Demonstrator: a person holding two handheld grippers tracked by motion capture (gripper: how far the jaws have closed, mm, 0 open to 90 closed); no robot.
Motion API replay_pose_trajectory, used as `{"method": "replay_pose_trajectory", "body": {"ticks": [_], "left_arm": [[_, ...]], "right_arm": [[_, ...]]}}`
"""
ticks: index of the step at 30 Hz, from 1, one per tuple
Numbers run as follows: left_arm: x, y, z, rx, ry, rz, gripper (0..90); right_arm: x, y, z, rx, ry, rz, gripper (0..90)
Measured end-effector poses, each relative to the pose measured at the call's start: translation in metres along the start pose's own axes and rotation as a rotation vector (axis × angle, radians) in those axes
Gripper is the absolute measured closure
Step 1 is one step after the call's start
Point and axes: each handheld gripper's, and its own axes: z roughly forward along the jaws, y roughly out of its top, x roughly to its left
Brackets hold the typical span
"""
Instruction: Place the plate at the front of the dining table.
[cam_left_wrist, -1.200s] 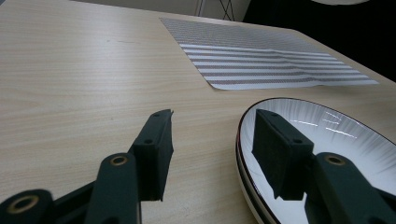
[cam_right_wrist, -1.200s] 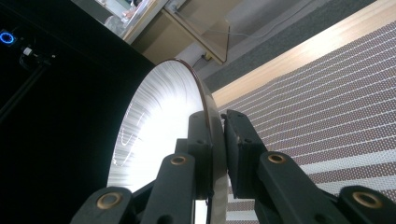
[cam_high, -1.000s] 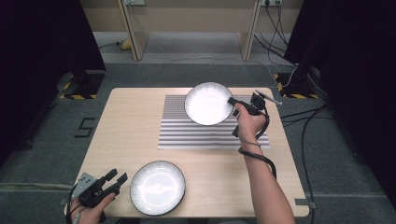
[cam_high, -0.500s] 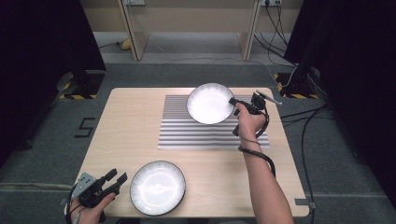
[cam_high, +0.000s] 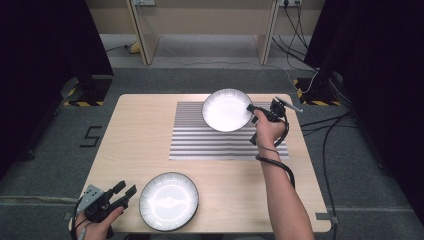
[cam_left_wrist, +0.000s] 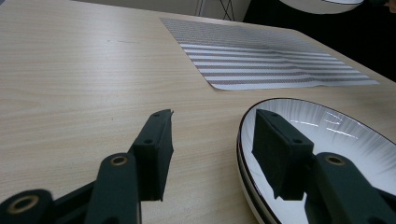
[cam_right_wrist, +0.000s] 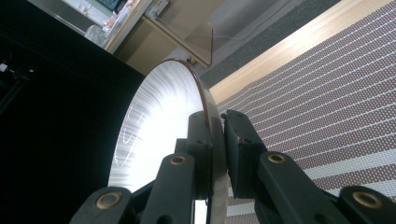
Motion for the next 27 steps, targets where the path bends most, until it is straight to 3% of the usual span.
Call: {"method": "replay_pose_trajectory", "body": {"ticks": [27], "left_arm": [[0.0003, -0.0004, 0.0007, 0.004, -0.002, 0.001, 47.3]], "right_arm": [[-0.0077, 0.0031, 0.0098, -0.002, -0.024, 0.015, 81.0]]}}
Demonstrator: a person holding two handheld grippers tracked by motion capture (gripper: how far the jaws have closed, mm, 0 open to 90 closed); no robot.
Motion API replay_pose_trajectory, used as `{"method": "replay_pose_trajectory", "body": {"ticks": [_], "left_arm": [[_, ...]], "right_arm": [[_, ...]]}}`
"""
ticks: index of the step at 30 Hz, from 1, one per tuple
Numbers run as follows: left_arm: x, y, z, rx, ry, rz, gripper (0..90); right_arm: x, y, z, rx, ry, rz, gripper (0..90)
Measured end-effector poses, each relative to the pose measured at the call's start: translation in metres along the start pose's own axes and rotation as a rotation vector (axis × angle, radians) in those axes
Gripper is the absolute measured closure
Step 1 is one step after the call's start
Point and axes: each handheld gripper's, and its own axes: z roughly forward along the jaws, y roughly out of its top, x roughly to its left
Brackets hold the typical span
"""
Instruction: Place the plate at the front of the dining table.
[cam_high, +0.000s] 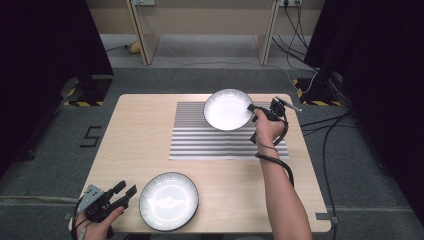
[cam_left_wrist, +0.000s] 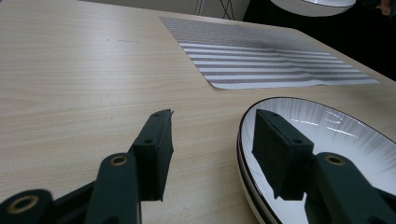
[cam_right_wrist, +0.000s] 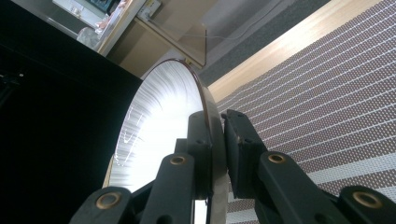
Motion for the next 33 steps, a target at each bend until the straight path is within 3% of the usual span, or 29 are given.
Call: {"method": "replay_pose_trajectory", "body": {"ticks": [33], "left_arm": [[0.001, 0.000, 0.002, 0.004, -0.001, -0.001, 47.3]], "right_arm": [[-0.015, -0.004, 0.013, 0.014, -0.040, 0.017, 80.8]]}}
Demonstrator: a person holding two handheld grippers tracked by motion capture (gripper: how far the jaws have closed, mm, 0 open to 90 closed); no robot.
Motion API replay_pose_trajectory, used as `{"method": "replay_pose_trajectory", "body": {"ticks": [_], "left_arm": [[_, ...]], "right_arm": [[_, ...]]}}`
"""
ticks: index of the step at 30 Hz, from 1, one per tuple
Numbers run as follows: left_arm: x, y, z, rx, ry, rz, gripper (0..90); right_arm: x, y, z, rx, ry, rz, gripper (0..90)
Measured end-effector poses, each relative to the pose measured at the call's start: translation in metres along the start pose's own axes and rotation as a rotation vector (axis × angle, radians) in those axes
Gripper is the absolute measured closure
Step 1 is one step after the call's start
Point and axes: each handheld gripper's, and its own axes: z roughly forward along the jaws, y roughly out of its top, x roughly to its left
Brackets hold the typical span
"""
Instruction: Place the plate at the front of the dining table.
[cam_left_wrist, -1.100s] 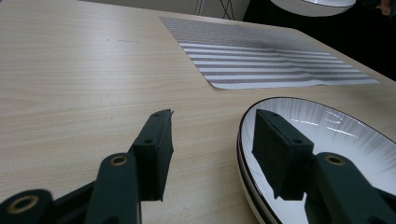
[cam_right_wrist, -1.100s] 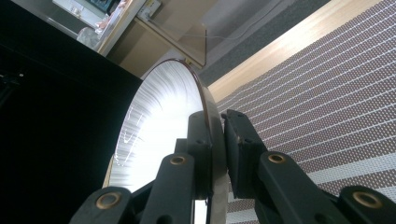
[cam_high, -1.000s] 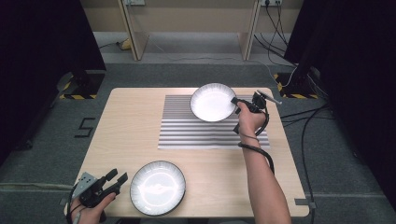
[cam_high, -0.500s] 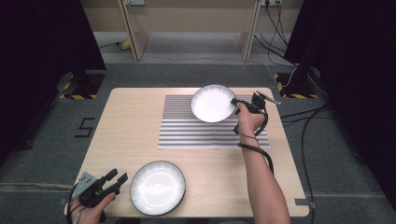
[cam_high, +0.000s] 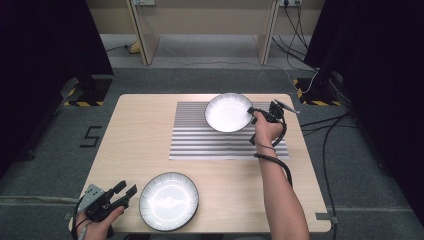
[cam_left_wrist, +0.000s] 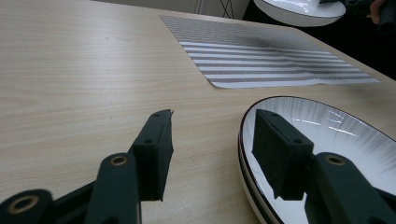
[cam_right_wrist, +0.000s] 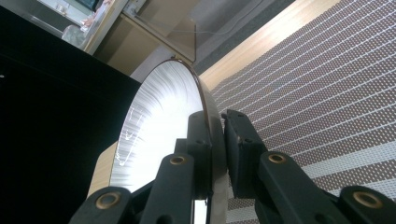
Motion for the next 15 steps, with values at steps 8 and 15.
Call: {"method": "replay_pose_trajectory", "body": {"ticks": [8, 15], "left_arm": [[0.0004, -0.0001, 0.0001, 0.000, -0.001, -0.001, 47.3], [0.0009, 0.0000, -0.0002, 0.000, 0.001, -0.001, 47.3]], "right_arm": [[-0.0016, -0.0010, 0.0032, 0.005, -0.008, 0.004, 80.8], [-0.0035, -0.0023, 0.0059, 0.008, -0.016, 0.009, 80.7]]}}
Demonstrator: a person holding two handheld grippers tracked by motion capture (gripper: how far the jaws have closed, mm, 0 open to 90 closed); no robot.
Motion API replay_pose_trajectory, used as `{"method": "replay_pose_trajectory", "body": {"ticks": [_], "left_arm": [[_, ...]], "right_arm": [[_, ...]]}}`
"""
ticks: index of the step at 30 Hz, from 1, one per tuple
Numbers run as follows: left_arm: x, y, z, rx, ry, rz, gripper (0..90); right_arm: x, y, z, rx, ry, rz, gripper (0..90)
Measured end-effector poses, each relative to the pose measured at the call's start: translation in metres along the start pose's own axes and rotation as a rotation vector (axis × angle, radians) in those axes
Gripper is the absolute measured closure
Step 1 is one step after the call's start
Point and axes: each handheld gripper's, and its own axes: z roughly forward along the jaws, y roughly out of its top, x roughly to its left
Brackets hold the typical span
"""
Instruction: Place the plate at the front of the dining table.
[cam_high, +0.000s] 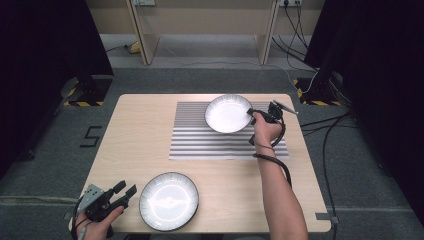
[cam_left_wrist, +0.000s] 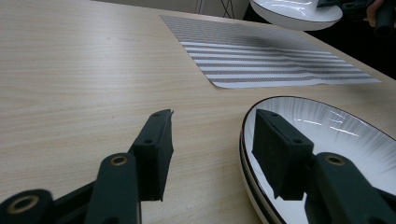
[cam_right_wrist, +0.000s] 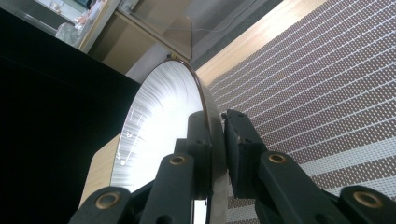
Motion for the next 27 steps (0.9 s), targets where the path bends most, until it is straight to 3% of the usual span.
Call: {"method": "replay_pose_trajectory", "body": {"ticks": [27], "left_arm": [[0.000, 0.000, 0.001, 0.003, -0.001, 0.000, 47.3]], "right_arm": [[-0.007, -0.006, 0.012, 0.026, -0.031, 0.003, 80.5]]}}
